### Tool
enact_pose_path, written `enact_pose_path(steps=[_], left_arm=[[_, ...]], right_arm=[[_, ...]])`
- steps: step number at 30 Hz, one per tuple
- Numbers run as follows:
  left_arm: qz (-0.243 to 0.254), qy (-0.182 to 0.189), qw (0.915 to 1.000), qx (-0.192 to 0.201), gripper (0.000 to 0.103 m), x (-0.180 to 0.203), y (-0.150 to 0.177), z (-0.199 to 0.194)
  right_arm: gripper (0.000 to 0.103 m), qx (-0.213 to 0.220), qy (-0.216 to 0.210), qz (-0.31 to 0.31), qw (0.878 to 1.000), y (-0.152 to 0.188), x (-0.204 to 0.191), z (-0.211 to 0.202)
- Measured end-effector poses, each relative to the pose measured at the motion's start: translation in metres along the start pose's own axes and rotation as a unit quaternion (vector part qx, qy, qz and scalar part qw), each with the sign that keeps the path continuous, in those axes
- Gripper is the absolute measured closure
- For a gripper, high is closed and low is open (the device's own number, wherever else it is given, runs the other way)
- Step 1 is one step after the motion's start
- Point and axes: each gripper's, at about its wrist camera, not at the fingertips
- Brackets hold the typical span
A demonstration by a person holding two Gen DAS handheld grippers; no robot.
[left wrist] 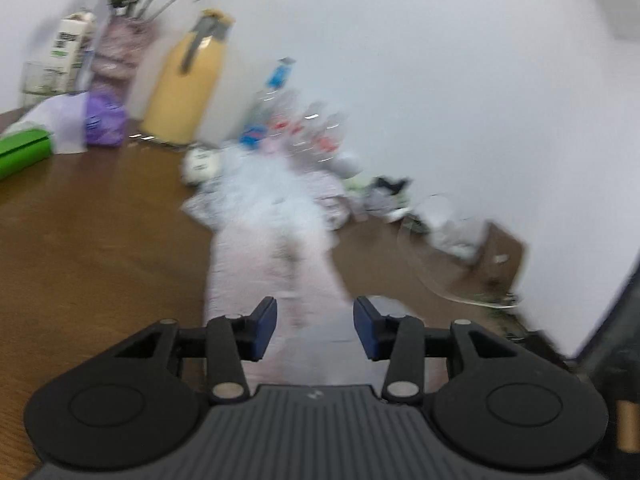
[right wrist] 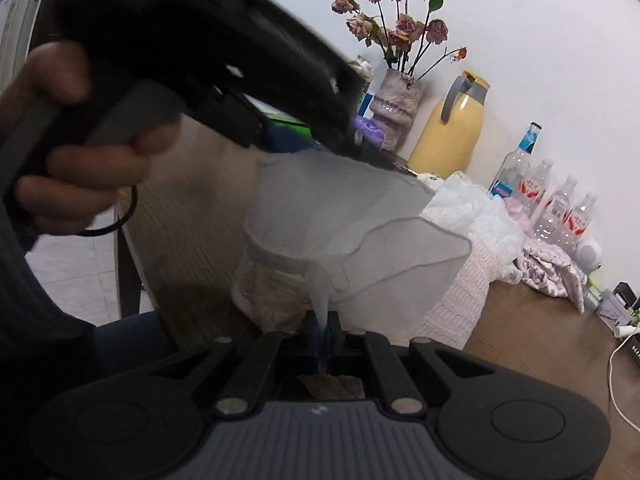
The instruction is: Fold clothes
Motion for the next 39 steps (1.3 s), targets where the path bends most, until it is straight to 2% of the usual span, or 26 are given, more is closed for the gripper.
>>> enact_pose_path(steps=[3,6,9,12,16,18,21,23,25,26,27,28,29,30,31,32,36,39], left_arm=[[0.020,0.015,0.9995,-0.021,0.060,0.008,0.011,0.011],[0.016,0.002,0.9983,-0.055,0.070,0.006,0.018,0.028],[0.013,-0.023,0.9968,-0.075,0.077,0.000,0.024,0.037],[0.040,-0.040,0.9946,-0.086,0.079,0.003,0.029,0.039],[0.071,-0.061,0.9907,-0.098,0.078,0.011,0.032,0.043],[0.086,-0.070,0.9884,-0.103,0.078,0.015,0.032,0.045],[0.088,-0.071,0.9884,-0.102,0.078,0.015,0.033,0.044],[0.081,-0.067,0.9892,-0.102,0.078,0.014,0.032,0.043],[0.077,-0.069,0.9892,-0.104,0.077,0.013,0.029,0.040],[0.077,-0.068,0.9894,-0.103,0.073,0.012,0.026,0.036],[0.078,-0.064,0.9897,-0.102,0.067,0.011,0.023,0.031],[0.099,-0.046,0.9892,-0.098,0.052,0.011,0.022,0.020],[0.127,-0.022,0.9873,-0.093,0.049,0.013,0.021,0.007],[0.154,0.002,0.9841,-0.088,0.049,0.014,0.020,-0.005],[0.195,0.026,0.9770,-0.083,0.047,0.016,0.021,-0.019],[0.240,0.049,0.9659,-0.083,0.046,0.017,0.023,-0.034],[0.328,0.067,0.9329,-0.134,0.041,0.016,0.035,-0.028],[0.386,0.076,0.9031,-0.173,0.041,0.015,0.044,-0.020]], right_arm=[[0.098,-0.007,-0.008,-0.013,1.000,-0.002,0.001,0.001],[0.098,-0.005,-0.011,-0.014,1.000,-0.001,0.004,-0.002],[0.090,0.003,-0.020,0.000,1.000,0.002,0.013,-0.012],[0.090,0.032,-0.079,0.073,0.994,0.005,0.046,-0.041],[0.091,0.060,-0.108,0.179,0.976,0.011,0.082,-0.054],[0.091,0.071,-0.109,0.188,0.974,0.012,0.086,-0.048],[0.091,0.053,-0.122,0.220,0.966,0.015,0.089,-0.021],[0.091,0.011,-0.106,0.230,0.967,0.016,0.083,0.007],[0.091,-0.009,-0.103,0.238,0.966,0.017,0.079,0.022],[0.092,-0.012,-0.106,0.243,0.964,0.018,0.078,0.025],[0.092,-0.013,-0.108,0.244,0.964,0.020,0.076,0.026],[0.092,-0.013,-0.108,0.242,0.964,0.022,0.074,0.026],[0.095,-0.012,-0.106,0.239,0.965,0.025,0.074,0.025],[0.095,-0.013,-0.108,0.241,0.964,0.027,0.075,0.024],[0.095,-0.015,-0.114,0.243,0.963,0.028,0.076,0.025],[0.097,-0.018,-0.122,0.245,0.962,0.028,0.076,0.027],[0.100,-0.027,-0.151,0.252,0.955,0.028,0.079,0.033],[0.100,-0.030,-0.180,0.237,0.954,0.026,0.074,0.029]])
Point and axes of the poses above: each gripper's, at about its wrist camera, not at the fingertips, and z roughly the way its jaws point, x to its right, y to its underside, and after that the axes turned 9 degrees about y, right-handed
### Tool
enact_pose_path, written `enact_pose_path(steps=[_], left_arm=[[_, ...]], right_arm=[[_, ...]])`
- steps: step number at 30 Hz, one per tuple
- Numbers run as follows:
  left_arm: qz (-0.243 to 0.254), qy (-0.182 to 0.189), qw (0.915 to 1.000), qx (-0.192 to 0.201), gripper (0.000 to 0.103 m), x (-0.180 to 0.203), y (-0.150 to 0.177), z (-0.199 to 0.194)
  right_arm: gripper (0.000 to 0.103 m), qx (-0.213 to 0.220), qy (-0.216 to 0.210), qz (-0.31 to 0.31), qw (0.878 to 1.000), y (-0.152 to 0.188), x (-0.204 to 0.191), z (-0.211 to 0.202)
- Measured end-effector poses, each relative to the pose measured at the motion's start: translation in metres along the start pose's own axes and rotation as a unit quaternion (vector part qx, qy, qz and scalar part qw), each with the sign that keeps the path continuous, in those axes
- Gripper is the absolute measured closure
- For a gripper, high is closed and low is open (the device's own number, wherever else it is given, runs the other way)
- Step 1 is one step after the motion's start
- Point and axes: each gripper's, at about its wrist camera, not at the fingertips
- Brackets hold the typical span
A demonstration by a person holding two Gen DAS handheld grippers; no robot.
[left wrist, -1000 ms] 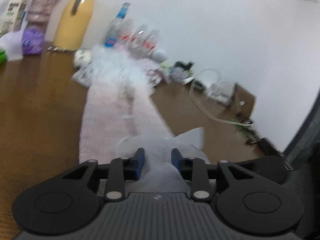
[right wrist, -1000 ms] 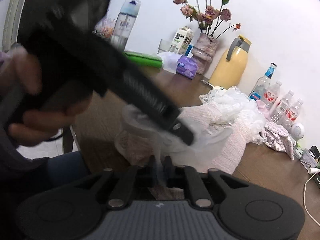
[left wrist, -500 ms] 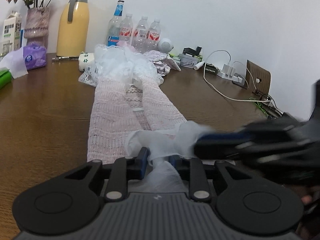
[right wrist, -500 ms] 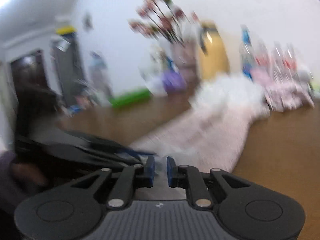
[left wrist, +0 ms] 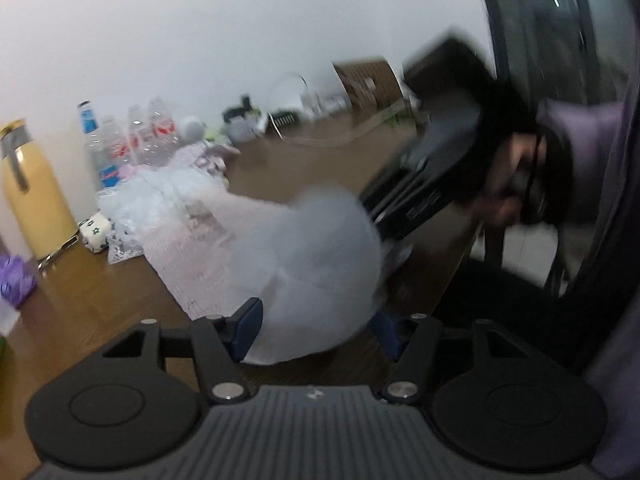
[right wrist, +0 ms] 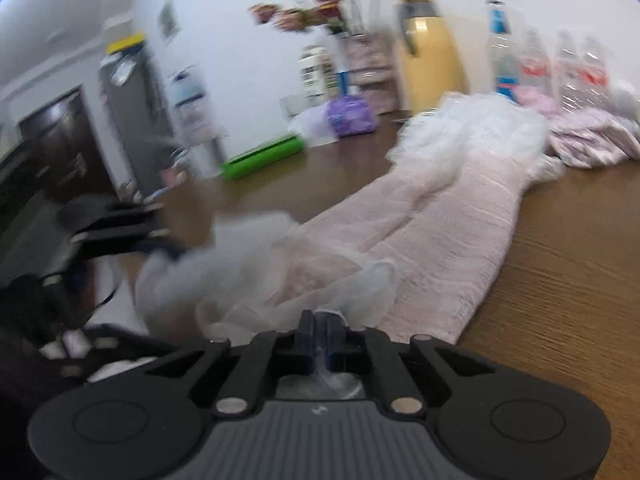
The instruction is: Fold clothes
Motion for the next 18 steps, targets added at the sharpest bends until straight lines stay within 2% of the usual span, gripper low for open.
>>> enact_pose_path(steps=[1,4,5,6,8,9,10,12,15,18], left_arm=[[0.021,0.005,0.9997,-0.014,0.042,0.001,0.002,0.004],[0.097,0.034,0.9947,-0.005,0.039,0.019,0.002,0.003],[0.126,0.037,0.9914,-0.003,0.030,0.026,0.002,0.004],[0.154,0.039,0.9872,-0.003,0.028,0.034,0.003,0.006],[0.198,0.047,0.9785,-0.029,0.028,0.043,0.006,0.017],[0.211,0.046,0.9755,-0.041,0.028,0.044,0.008,0.022],[0.221,0.041,0.9731,-0.051,0.028,0.045,0.009,0.028],[0.238,0.043,0.9677,-0.073,0.028,0.046,0.008,0.035],[0.250,0.056,0.9621,-0.095,0.026,0.045,0.004,0.039],[0.249,0.062,0.9608,-0.106,0.024,0.043,0.002,0.042]], right_arm=[[0.100,-0.006,-0.014,0.000,1.000,0.001,0.000,-0.002],[0.101,-0.013,-0.039,0.030,0.999,0.007,0.007,-0.008],[0.102,-0.016,-0.042,0.041,0.998,0.009,0.008,-0.009],[0.101,-0.019,-0.043,0.047,0.998,0.009,0.008,-0.011],[0.101,-0.026,-0.043,0.052,0.997,0.007,0.008,-0.013],[0.097,-0.022,-0.037,0.041,0.998,0.005,0.006,-0.017],[0.094,-0.015,-0.030,0.027,0.999,0.002,0.004,-0.023],[0.090,0.024,-0.011,-0.037,0.999,-0.004,-0.008,-0.045],[0.089,0.082,-0.010,-0.110,0.990,-0.015,-0.024,-0.077],[0.089,0.115,-0.053,-0.124,0.984,-0.022,-0.031,-0.087]])
Point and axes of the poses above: each gripper's, at about its wrist camera, not at the fingertips, and z roughly the way its jaws point, x to its right, y to its underside, and after that the axes turned 9 degrees about y, right-handed
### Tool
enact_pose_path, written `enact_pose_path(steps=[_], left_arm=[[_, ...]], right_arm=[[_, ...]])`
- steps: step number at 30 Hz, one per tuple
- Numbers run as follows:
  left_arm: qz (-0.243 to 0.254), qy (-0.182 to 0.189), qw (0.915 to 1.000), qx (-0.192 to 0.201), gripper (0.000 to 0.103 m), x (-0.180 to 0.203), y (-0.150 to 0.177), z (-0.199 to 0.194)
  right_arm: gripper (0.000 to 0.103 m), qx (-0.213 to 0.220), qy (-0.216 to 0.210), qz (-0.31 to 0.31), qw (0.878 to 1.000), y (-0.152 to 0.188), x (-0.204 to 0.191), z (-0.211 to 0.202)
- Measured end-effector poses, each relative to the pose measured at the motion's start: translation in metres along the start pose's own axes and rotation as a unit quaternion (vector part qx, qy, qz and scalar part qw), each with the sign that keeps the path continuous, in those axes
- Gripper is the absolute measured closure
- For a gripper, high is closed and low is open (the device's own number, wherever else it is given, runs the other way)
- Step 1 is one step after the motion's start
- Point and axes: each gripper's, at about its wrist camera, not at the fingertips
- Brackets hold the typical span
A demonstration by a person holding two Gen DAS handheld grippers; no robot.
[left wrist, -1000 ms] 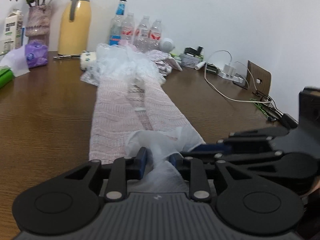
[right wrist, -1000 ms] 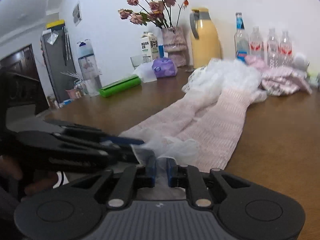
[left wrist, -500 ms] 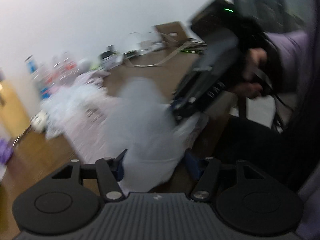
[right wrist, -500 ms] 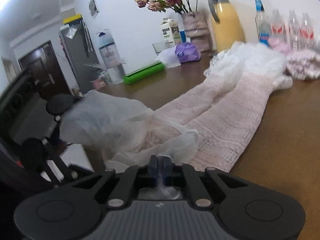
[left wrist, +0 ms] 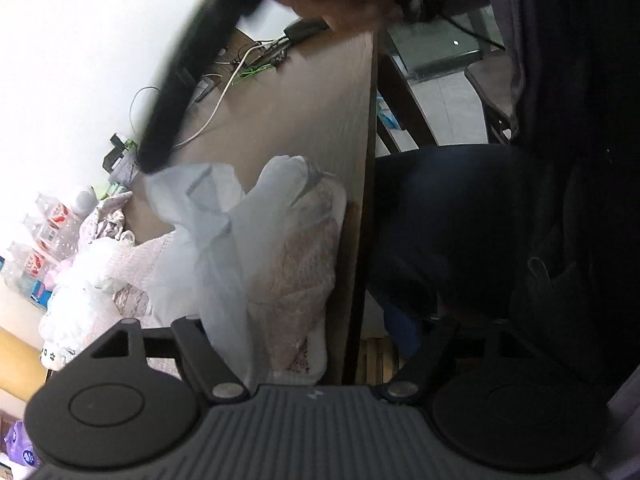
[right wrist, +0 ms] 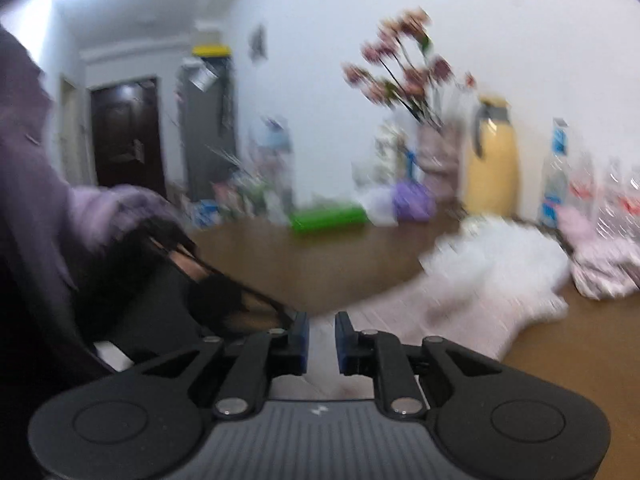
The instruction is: Fold clothes
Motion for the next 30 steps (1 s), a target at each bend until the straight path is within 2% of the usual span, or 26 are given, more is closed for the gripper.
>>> enact_pose_path(steps=[2,4,7,12,14,15,16,17,19,22,24,25,26,27,28,30], left_arm=[[-0.003,0.002,1.0000,-0.001,0.022,0.000,0.001,0.000],[-0.004,0.002,1.0000,-0.001,0.021,0.001,0.001,-0.001],[-0.011,-0.006,0.9999,0.005,0.021,0.001,0.006,-0.010],[0.030,-0.033,0.9983,0.038,0.024,0.009,0.023,-0.024],[0.053,-0.042,0.9964,0.050,0.033,0.014,0.030,-0.028],[0.064,-0.047,0.9952,0.056,0.037,0.016,0.033,-0.030],[0.069,-0.047,0.9950,0.054,0.047,0.019,0.033,-0.029],[0.071,-0.044,0.9953,0.049,0.051,0.022,0.032,-0.026],[0.074,-0.054,0.9939,0.061,0.051,0.027,0.033,-0.025],[0.083,-0.066,0.9904,0.089,0.051,0.041,0.036,-0.025],[0.090,-0.075,0.9875,0.106,0.058,0.050,0.040,-0.024],[0.098,-0.083,0.9859,0.107,0.066,0.054,0.041,-0.023],[0.108,-0.091,0.9842,0.107,0.070,0.058,0.042,-0.022],[0.110,-0.088,0.9848,0.102,0.071,0.057,0.041,-0.023],[0.108,-0.079,0.9863,0.096,0.071,0.055,0.038,-0.024],[0.069,-0.041,0.9936,0.080,0.071,0.042,0.026,-0.030]], right_arm=[[0.095,-0.008,-0.021,-0.013,1.000,0.003,-0.005,0.010],[0.094,-0.054,0.006,-0.026,0.998,0.017,-0.006,0.032],[0.095,-0.112,0.027,-0.005,0.993,0.041,0.009,0.056],[0.099,-0.116,-0.008,0.079,0.990,0.053,0.033,0.059],[0.100,-0.118,-0.024,0.113,0.986,0.057,0.042,0.059],[0.100,-0.118,-0.023,0.109,0.987,0.057,0.040,0.057],[0.100,-0.117,-0.019,0.101,0.988,0.058,0.035,0.055],[0.100,-0.115,-0.015,0.093,0.989,0.058,0.030,0.053],[0.100,-0.116,-0.034,0.101,0.988,0.064,0.023,0.048],[0.100,-0.102,-0.056,0.148,0.982,0.077,0.020,0.038],[0.101,-0.105,-0.065,0.181,0.976,0.080,0.023,0.036],[0.101,-0.109,-0.071,0.197,0.972,0.081,0.026,0.037],[0.101,-0.115,-0.075,0.205,0.969,0.080,0.027,0.037],[0.101,-0.121,-0.077,0.207,0.968,0.079,0.028,0.038],[0.100,-0.126,-0.069,0.186,0.972,0.074,0.023,0.038],[0.087,-0.131,-0.043,0.105,0.985,0.059,0.007,0.035]])
Point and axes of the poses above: each gripper's, at about its wrist camera, not at the fingertips, and z roughly the way its jaws point, x to its right, y to its underside, and after that the axes turned 9 degrees about y, right-handed
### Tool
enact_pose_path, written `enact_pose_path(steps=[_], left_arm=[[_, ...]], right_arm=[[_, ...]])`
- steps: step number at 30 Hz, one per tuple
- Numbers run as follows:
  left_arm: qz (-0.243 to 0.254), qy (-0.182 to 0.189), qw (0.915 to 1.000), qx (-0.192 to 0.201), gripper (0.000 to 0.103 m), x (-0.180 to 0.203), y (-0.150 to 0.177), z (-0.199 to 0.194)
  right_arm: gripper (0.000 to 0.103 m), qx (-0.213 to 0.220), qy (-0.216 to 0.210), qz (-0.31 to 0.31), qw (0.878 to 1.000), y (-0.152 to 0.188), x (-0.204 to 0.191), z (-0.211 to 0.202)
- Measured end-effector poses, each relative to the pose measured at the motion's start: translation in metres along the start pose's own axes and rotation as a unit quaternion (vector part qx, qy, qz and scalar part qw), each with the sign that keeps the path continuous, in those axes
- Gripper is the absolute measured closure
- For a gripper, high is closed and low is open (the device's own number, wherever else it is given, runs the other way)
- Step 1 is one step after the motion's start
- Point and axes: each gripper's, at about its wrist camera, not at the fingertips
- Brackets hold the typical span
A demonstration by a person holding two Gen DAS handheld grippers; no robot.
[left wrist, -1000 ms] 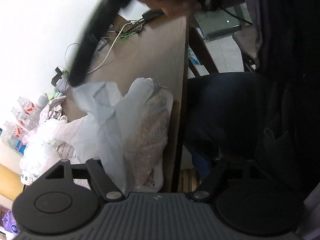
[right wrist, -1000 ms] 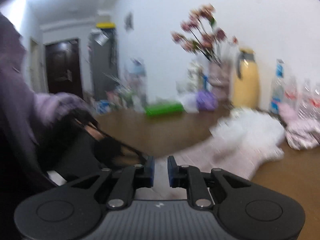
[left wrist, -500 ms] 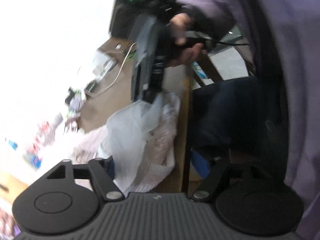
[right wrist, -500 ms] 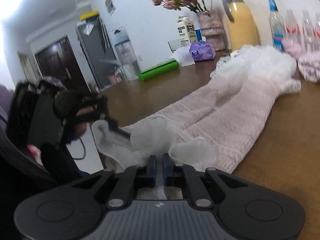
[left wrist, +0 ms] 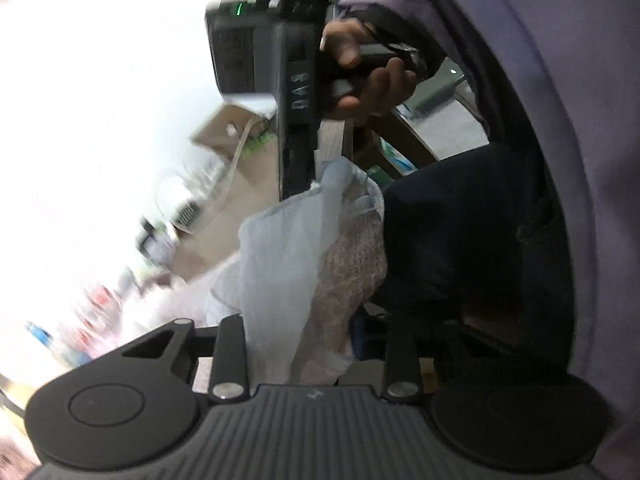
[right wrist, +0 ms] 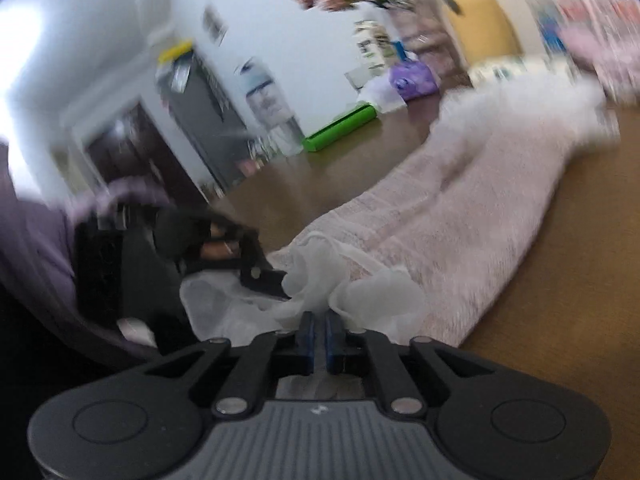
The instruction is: Fold clothes
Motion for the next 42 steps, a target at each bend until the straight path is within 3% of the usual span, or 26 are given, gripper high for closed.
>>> enact_pose_path(steps=[1,2,3,6,10,12,15,16,17,18,19,21,23,25,28,30,31,33,34,36,39,40,42], left_arm=[[-0.032,0.024,0.9992,-0.005,0.073,-0.011,-0.005,-0.003],[-0.064,0.047,0.9967,-0.009,0.080,-0.022,-0.009,-0.005],[-0.094,0.072,0.9928,-0.013,0.082,-0.034,-0.013,-0.008],[-0.146,0.117,0.9822,-0.021,0.088,-0.059,-0.019,-0.012],[-0.228,0.179,0.9569,-0.025,0.089,-0.090,-0.010,-0.014],[-0.232,0.181,0.9554,-0.020,0.089,-0.093,-0.008,-0.019],[-0.229,0.178,0.9568,-0.012,0.089,-0.095,-0.005,-0.028],[-0.228,0.177,0.9573,-0.009,0.088,-0.095,-0.004,-0.030],[-0.227,0.176,0.9577,-0.006,0.087,-0.096,-0.003,-0.033],[-0.226,0.175,0.9581,-0.003,0.085,-0.096,-0.002,-0.036],[-0.225,0.174,0.9586,0.000,0.081,-0.096,-0.001,-0.039],[-0.223,0.172,0.9594,0.006,0.069,-0.097,0.001,-0.044],[-0.221,0.170,0.9601,0.012,0.047,-0.098,0.003,-0.050],[-0.219,0.162,0.9618,0.024,0.037,-0.098,0.006,-0.056],[-0.231,0.132,0.9623,0.054,0.037,-0.096,0.018,-0.063],[-0.271,0.134,0.9519,0.048,0.064,-0.106,0.026,-0.052],[-0.301,0.148,0.9411,0.041,0.091,-0.115,0.031,-0.043],[-0.399,0.184,0.8970,0.054,0.091,-0.143,0.049,-0.029],[-0.446,0.196,0.8702,0.075,0.091,-0.155,0.061,-0.026],[-0.551,0.224,0.7951,0.118,0.091,-0.177,0.094,-0.015],[-0.652,0.222,0.7120,0.138,0.091,-0.192,0.127,-0.001],[-0.668,0.218,0.6999,0.128,0.091,-0.194,0.133,0.004],[-0.677,0.207,0.6991,0.100,0.090,-0.189,0.136,0.009]], right_arm=[[0.079,0.004,0.022,-0.060,0.998,-0.004,-0.014,-0.006],[0.061,0.013,0.039,-0.114,0.993,-0.007,-0.029,-0.012],[0.051,0.023,0.053,-0.164,0.985,-0.009,-0.042,-0.018],[0.042,0.055,0.052,-0.287,0.955,-0.007,-0.075,-0.035],[0.042,0.017,0.064,-0.425,0.903,0.014,-0.095,-0.024],[0.045,-0.003,0.092,-0.486,0.869,0.028,-0.096,-0.008],[0.057,-0.011,0.119,-0.519,0.846,0.036,-0.090,0.006],[0.066,-0.014,0.121,-0.514,0.849,0.035,-0.088,0.009],[0.075,-0.013,0.116,-0.497,0.860,0.030,-0.085,0.008],[0.085,-0.012,0.101,-0.470,0.877,0.022,-0.081,0.005],[0.091,-0.017,0.078,-0.426,0.901,0.010,-0.074,0.001],[0.093,-0.033,0.019,-0.321,0.946,-0.015,-0.051,-0.007],[0.093,-0.044,-0.038,-0.220,0.974,-0.034,-0.021,-0.011],[0.093,-0.053,-0.083,-0.126,0.987,-0.048,0.010,-0.012],[0.093,-0.065,-0.160,-0.006,0.985,-0.058,0.052,-0.007],[0.093,-0.090,-0.184,0.037,0.978,-0.060,0.068,0.003],[0.093,-0.103,-0.195,0.064,0.973,-0.064,0.079,0.010],[0.092,-0.118,-0.218,0.120,0.961,-0.074,0.099,0.020],[0.091,-0.118,-0.227,0.141,0.957,-0.077,0.107,0.022],[0.088,-0.098,-0.236,0.177,0.950,-0.081,0.123,0.024],[0.075,-0.089,-0.212,0.238,0.944,-0.074,0.142,0.035],[0.069,-0.088,-0.197,0.250,0.944,-0.070,0.145,0.038],[0.063,-0.087,-0.163,0.266,0.946,-0.061,0.149,0.043]])
Point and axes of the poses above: each gripper's, at about its wrist camera, not at the fingertips, and z roughly the way its jaws point, x to its right, y to its underside, and after that the axes turned 9 degrees about y, right-handed
